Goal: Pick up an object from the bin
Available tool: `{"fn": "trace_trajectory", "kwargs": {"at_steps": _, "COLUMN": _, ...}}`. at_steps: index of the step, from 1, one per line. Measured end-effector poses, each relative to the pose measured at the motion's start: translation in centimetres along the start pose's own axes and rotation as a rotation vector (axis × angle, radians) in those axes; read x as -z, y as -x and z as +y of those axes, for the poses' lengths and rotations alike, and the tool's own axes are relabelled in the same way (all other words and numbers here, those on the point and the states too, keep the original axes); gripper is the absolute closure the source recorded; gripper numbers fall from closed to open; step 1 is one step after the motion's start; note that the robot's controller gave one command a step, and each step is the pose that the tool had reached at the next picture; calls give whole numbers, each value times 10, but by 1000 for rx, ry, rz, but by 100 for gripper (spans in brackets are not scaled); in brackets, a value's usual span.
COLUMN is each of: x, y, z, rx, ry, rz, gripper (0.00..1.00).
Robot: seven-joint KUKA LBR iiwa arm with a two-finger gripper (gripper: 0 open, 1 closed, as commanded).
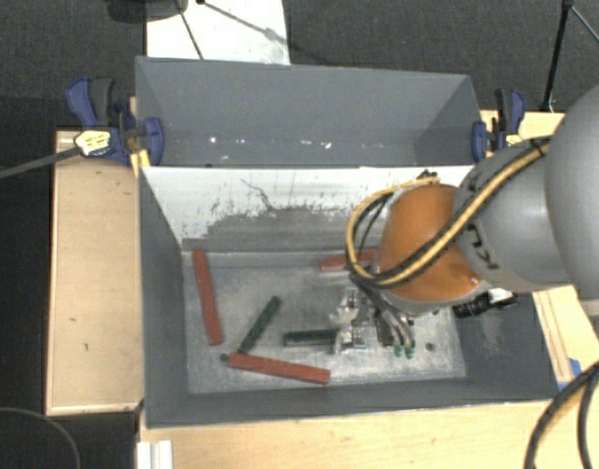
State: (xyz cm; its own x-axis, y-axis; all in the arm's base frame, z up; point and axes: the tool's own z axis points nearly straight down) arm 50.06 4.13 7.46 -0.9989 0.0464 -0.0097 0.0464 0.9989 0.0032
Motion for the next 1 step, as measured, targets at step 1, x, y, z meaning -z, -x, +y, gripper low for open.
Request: {"fn": "trace_trajectory", "kwargs": {"at_steps": 1, "x": 161, "y": 20, "z": -18, "rx": -29, "ry": -3, "rz": 3, "gripper": 100}}
